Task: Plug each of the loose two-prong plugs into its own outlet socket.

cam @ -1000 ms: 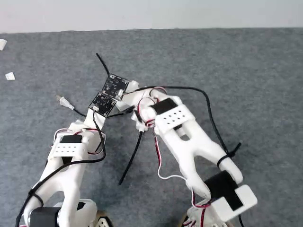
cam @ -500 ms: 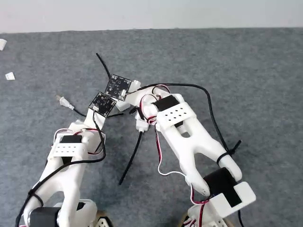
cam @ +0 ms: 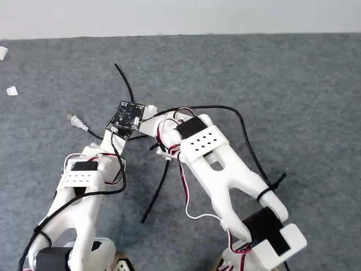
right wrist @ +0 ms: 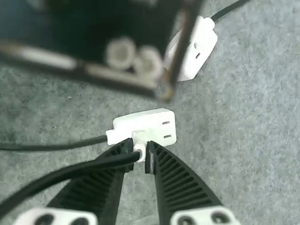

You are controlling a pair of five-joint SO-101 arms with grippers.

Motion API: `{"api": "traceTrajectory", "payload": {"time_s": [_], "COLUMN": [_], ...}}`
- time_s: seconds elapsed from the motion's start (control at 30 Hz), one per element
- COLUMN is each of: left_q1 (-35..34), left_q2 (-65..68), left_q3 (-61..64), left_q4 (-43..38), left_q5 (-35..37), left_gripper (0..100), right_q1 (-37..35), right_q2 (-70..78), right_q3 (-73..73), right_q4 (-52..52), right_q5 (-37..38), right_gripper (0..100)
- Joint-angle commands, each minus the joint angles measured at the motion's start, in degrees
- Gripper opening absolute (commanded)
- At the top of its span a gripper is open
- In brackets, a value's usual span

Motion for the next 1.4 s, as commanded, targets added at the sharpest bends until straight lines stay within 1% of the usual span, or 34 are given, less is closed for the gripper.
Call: {"api": "traceTrajectory", "payload": {"time_s": [0.0, 0.13, 0.27, 0.4, 0.97, 1.17, 1.37], "left_q1": [-0.3, -0.3, -0.3, -0.3, -1.3, -1.4, -1.4], "left_q2": [-1.7, -1.7, -1.7, -1.7, -1.7, -1.7, -1.7], "left_q3": [-0.5, -0.5, -0.5, -0.5, -0.6, -0.6, -0.6], "left_q4": [-1.6, -1.6, -1.6, -1.6, -1.6, -1.6, -1.6], "left_q5": [-0.4, -0.4, -0.4, -0.4, -0.4, -0.4, -0.4], "left_gripper": [1, 1, 1, 1, 1, 1, 1], "right_q1": [0.3, 0.2, 0.0, 0.2, 0.0, 0.4, 1.7], "right_q2": [-3.2, -3.2, -3.2, -3.2, -3.1, -1.1, 0.7], "right_q3": [-1.8, -1.2, -1.1, -1.1, 1.8, 4.0, 4.1], "right_q4": [0.2, 0.0, -2.7, -4.3, -3.9, -7.2, -7.4], "right_q5": [0.5, 0.6, 0.0, -2.2, -0.5, -0.3, -0.2], "right_gripper": [0.9, 0.9, 0.9, 0.9, 0.9, 0.9, 0.9]}}
